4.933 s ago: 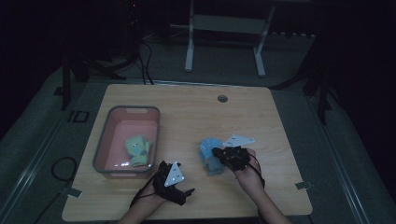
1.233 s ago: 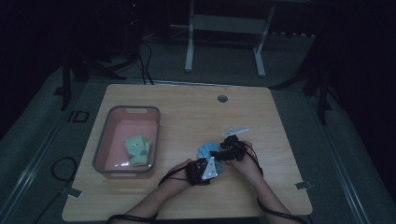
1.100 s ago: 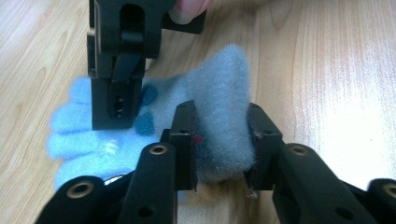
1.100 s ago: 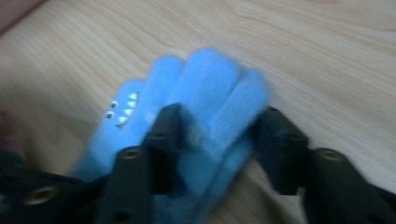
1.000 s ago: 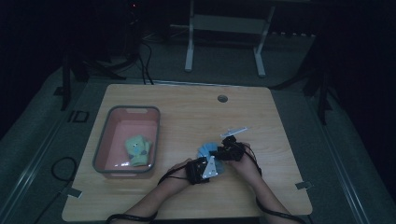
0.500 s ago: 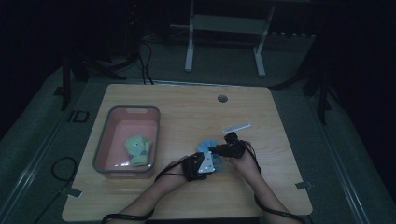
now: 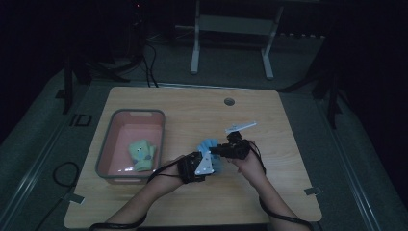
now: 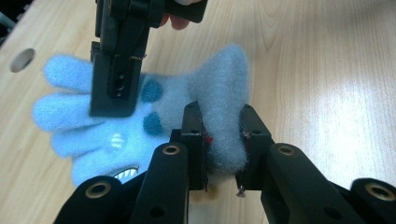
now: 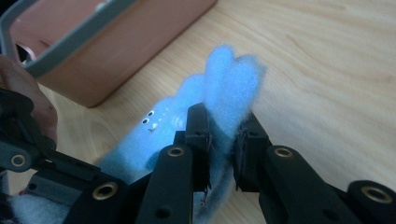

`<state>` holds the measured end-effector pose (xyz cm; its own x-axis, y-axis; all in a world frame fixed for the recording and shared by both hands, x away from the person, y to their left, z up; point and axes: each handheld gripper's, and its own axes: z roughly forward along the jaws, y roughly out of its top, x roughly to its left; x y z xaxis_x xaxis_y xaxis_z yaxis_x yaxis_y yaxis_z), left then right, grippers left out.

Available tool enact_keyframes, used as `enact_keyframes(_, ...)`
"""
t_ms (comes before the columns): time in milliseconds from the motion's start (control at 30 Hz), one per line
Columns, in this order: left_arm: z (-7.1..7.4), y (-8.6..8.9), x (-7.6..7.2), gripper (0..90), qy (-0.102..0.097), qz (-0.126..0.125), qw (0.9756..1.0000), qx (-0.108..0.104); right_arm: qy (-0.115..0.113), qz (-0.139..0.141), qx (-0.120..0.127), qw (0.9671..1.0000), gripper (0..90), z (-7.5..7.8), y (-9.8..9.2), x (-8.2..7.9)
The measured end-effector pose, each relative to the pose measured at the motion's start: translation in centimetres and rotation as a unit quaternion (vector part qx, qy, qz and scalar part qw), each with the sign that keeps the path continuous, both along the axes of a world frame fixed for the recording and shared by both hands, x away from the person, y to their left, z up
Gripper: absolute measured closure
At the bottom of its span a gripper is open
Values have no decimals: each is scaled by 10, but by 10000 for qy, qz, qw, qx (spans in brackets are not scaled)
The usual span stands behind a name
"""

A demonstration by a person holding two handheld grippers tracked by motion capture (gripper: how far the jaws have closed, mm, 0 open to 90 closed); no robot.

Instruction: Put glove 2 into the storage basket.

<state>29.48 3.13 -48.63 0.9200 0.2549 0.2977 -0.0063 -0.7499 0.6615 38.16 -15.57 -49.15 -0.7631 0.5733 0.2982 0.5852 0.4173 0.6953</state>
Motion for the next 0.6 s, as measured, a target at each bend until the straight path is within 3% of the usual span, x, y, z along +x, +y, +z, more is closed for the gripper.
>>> enact_keyframes(600,27,42,-1,772,-21,198,9998,74,-159,277,108,9994,787,29,45,6)
